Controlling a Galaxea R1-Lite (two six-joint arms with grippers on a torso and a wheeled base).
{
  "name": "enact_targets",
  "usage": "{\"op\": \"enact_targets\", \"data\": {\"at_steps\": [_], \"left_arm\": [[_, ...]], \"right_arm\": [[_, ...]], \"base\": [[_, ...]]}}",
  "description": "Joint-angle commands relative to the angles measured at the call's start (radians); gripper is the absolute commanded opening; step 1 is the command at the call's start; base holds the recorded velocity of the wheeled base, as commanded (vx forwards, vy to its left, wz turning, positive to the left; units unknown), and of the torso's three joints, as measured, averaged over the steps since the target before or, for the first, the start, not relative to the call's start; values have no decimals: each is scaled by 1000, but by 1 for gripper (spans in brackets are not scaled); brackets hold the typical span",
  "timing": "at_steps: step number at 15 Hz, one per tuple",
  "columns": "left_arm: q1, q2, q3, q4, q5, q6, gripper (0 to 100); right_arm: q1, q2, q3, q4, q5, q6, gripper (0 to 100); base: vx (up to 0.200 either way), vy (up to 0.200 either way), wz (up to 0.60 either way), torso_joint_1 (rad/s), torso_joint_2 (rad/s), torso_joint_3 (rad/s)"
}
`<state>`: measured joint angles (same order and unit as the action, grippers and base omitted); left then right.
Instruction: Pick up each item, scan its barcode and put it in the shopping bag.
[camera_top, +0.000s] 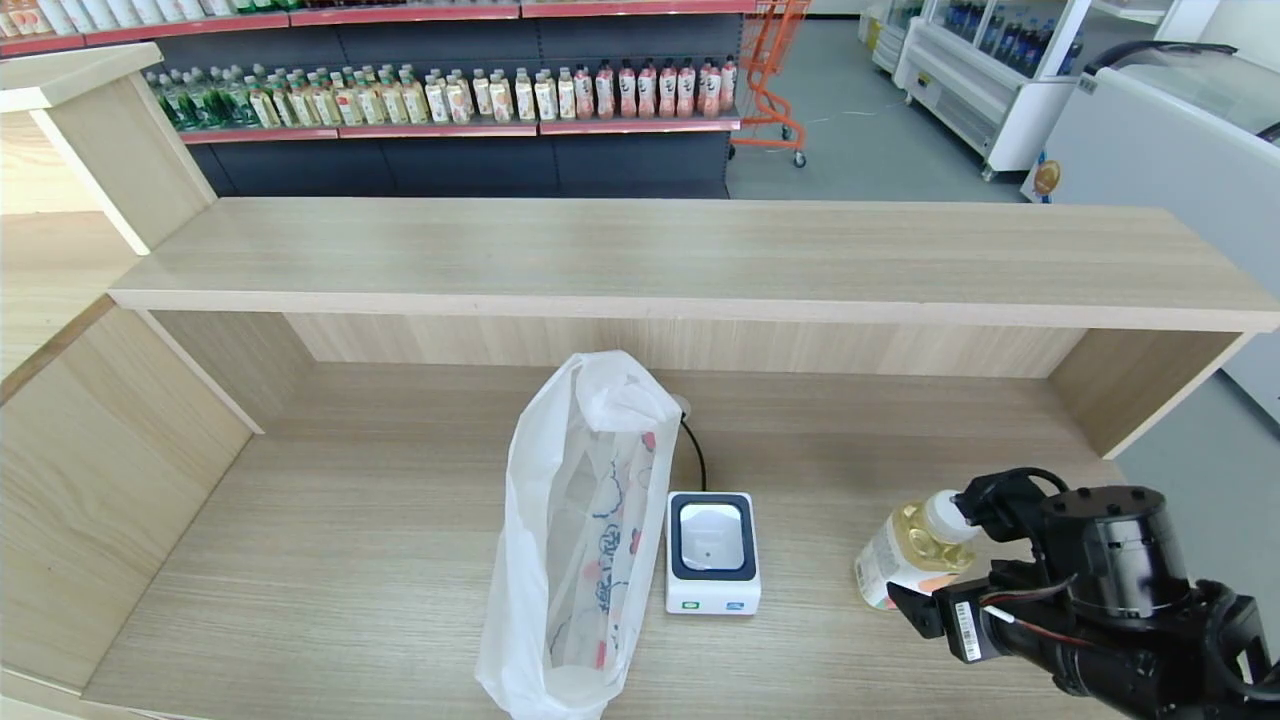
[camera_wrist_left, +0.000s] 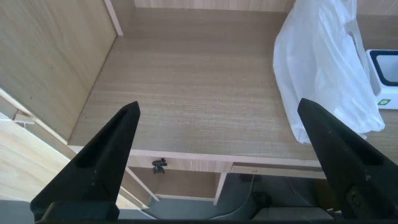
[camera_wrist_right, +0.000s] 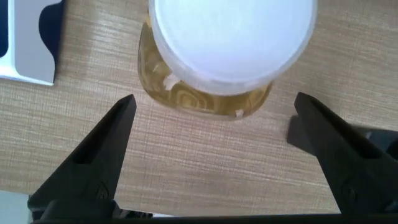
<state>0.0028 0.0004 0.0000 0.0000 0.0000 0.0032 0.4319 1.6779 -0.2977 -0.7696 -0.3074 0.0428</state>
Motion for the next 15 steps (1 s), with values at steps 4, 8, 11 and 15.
{"op": "enact_targets", "data": {"at_steps": [4, 8, 11, 15], "left_arm": [[0, 0, 0, 0, 0, 0, 100], [0, 0, 0, 0, 0, 0, 100], [0, 0, 0, 0, 0, 0, 100], [0, 0, 0, 0, 0, 0, 100]], "right_arm": [[28, 134, -3, -168, -73, 0, 100], [47, 178, -8, -217, -75, 2, 100], [48, 214, -9, -266, -75, 0, 100], [48, 292, -24, -366, -75, 0, 100]], "base": [[0, 0, 0, 0, 0, 0], [0, 0, 0, 0, 0, 0], [0, 0, 0, 0, 0, 0], [0, 0, 0, 0, 0, 0]]}}
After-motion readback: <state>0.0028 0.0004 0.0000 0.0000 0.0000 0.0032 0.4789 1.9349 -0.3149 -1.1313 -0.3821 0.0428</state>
